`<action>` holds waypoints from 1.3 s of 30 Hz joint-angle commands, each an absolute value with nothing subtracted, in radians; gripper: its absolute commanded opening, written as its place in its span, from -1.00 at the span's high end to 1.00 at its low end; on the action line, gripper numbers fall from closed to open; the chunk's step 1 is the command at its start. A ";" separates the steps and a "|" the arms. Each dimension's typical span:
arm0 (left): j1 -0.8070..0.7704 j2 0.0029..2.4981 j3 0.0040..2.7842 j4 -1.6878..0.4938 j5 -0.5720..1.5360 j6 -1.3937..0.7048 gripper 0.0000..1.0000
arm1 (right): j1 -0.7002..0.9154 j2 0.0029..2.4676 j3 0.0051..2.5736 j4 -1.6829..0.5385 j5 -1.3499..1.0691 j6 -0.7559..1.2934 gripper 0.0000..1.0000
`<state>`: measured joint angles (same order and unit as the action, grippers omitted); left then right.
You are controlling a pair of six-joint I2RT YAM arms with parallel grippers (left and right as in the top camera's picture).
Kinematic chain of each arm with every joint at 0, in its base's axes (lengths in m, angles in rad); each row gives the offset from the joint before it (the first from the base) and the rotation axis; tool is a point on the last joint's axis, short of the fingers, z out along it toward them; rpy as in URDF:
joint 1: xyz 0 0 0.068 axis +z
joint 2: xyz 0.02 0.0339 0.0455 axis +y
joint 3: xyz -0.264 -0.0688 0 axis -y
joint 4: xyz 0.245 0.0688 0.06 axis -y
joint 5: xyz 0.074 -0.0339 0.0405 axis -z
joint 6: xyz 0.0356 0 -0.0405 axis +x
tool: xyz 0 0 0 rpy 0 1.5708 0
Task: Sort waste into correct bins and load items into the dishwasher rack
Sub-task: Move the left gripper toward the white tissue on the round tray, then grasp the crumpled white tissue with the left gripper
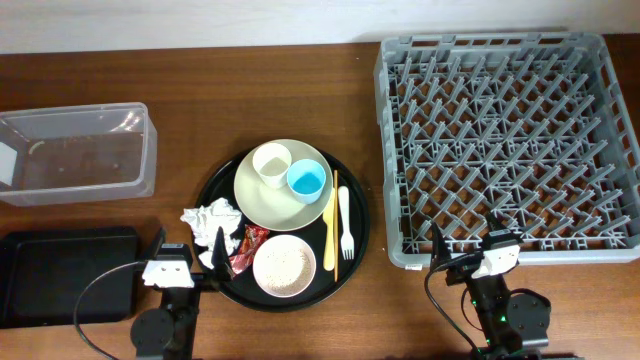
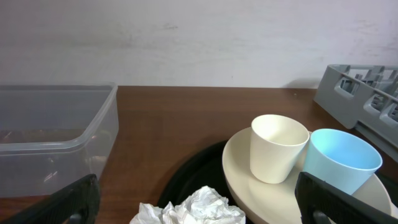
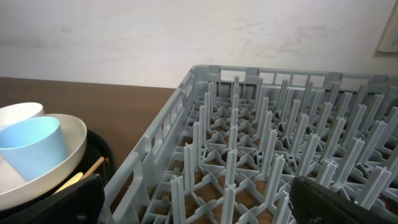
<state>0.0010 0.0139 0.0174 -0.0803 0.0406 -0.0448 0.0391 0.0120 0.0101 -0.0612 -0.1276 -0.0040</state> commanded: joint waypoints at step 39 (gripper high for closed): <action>-0.002 1.118 1.256 -1.253 0.055 -0.029 -0.14 | 0.038 0.006 0.006 -0.068 -0.119 -0.004 -0.97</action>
<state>-0.0006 1.0351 1.2766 -1.1992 0.1364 -0.0235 0.0391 0.0113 0.0101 -0.0612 -0.1272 -0.0040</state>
